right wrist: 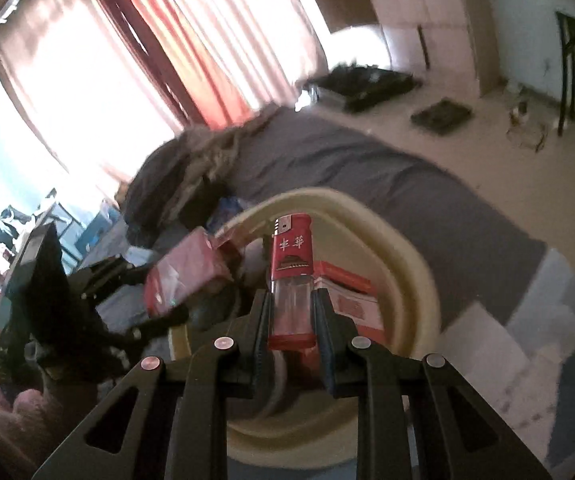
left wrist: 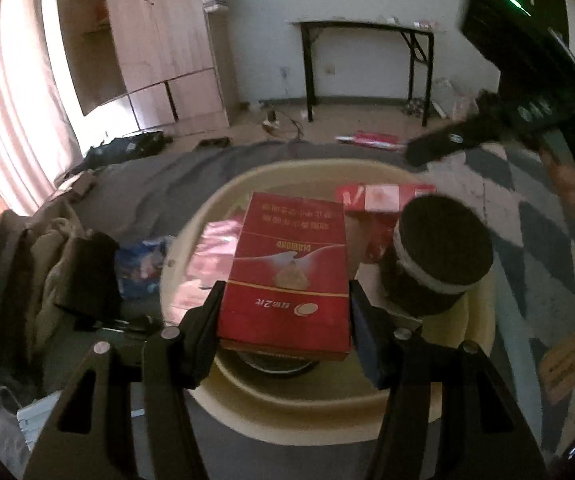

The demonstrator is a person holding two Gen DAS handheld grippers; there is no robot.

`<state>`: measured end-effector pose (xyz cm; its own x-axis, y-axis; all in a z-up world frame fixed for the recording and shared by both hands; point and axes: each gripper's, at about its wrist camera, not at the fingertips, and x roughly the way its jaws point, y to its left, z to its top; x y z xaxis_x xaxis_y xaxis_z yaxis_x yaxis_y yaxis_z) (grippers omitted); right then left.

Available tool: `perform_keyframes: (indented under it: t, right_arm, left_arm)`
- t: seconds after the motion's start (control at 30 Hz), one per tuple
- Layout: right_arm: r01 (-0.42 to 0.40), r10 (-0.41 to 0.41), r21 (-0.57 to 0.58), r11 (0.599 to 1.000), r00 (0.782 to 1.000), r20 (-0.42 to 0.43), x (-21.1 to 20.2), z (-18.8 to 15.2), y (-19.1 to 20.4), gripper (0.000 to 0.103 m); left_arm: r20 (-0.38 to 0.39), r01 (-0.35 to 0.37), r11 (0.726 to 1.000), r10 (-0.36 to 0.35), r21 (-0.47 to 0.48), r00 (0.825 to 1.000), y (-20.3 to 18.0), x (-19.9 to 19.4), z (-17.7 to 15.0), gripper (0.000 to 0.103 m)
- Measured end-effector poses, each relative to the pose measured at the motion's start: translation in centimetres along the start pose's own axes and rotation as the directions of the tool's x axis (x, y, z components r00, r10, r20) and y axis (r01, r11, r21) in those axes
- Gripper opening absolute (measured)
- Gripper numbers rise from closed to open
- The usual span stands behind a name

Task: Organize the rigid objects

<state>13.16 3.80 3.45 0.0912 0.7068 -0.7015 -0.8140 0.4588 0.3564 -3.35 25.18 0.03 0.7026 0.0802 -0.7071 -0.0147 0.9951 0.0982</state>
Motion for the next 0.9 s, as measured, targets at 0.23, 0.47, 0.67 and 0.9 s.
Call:
perform_keyframes:
  t: [0.23,0.47,0.67,0.9]
  right_arm:
    - [0.107,-0.104,0.018,0.994,0.986,-0.130,4.6,3.4,-1.0,0.021]
    - [0.027,-0.017,0.073,0.997,0.990,-0.139,5.5,3.3,-2.1,0.022]
    - [0.039,-0.036,0.032,0.999,0.995,-0.091,4.3,2.4,-2.3,0.032]
    - [0.018,-0.028,0.077,0.997,0.991,0.129,-1.1,-0.9,-2.9,0.067]
  left_arm:
    - [-0.037,0.038,0.999,-0.038,-0.020,0.999,0.6,1.4,-1.0,0.059]
    - [-0.030,0.059,0.997,-0.061,-0.053,0.998,0.8,1.9,-0.9,0.060]
    - [0.020,0.074,0.990,-0.072,-0.121,0.997,1.8,0.2,-0.3,0.061]
    - [0.178,0.053,0.986,-0.025,-0.155,0.984,1.0,-6.0,0.8,0.103]
